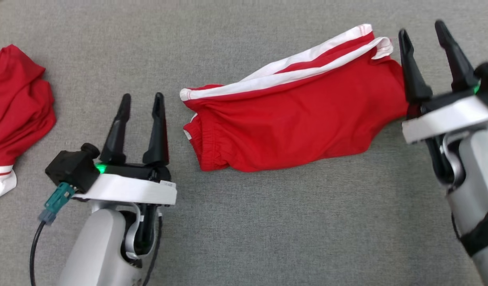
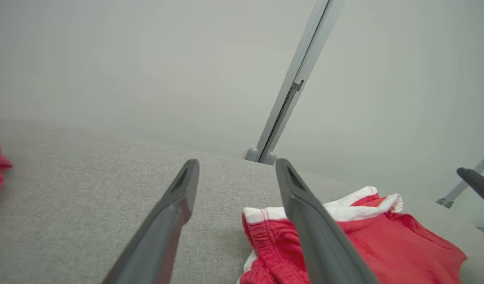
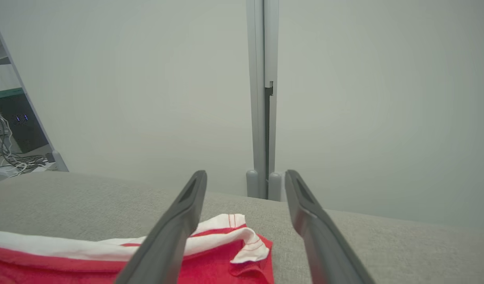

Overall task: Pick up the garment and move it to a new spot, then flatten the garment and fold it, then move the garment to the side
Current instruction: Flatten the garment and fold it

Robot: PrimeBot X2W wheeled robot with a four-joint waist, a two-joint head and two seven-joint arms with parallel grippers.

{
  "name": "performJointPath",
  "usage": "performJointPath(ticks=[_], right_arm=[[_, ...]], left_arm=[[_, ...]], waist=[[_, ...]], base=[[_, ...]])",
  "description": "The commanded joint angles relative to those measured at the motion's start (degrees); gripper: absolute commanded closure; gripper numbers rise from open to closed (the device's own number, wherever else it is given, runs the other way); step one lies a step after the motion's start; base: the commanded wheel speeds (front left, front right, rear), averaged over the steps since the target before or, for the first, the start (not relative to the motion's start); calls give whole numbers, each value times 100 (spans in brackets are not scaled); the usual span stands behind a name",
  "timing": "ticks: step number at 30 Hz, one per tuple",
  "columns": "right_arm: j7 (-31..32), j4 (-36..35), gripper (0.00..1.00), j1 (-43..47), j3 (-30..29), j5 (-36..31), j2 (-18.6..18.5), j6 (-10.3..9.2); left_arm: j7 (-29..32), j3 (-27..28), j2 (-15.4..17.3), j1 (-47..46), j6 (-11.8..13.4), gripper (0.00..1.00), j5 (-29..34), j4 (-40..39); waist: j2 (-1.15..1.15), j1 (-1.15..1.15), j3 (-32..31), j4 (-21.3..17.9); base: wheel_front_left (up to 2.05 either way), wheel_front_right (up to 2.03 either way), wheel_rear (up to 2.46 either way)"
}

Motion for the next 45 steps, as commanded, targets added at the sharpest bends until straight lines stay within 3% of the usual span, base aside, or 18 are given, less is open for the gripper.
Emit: performJointPath(ticks=[1, 9, 19, 37, 45], right_arm=[[-22, -97, 0, 142, -48, -41, 28, -13], [-15, -1042, 0, 1567, -667, -519, 344, -11], [96, -1543, 0, 2718, -918, -763, 649, -11], [325, -1836, 0, 2969, -1060, -822, 761, -11], [439, -1602, 0, 2582, -1053, -730, 542, -11]], left_arm=[[-37, 59, 48, 44, 52, 0, 92, -50], [-46, 363, 193, 648, 293, 0, 981, -397], [-48, 391, 266, 1328, 341, 0, 1355, -330], [-49, 379, 217, 1310, 275, 0, 1365, -175], [-49, 245, 137, 997, 202, 0, 1404, -237]], waist=[[0, 0, -94, -60], [0, 0, -561, -273], [0, 0, -982, -460], [0, 0, -1018, -481], [0, 0, -672, -251]], base=[[0, 0, 0], [0, 0, 0], [0, 0, 0], [0, 0, 0], [0, 0, 0]])
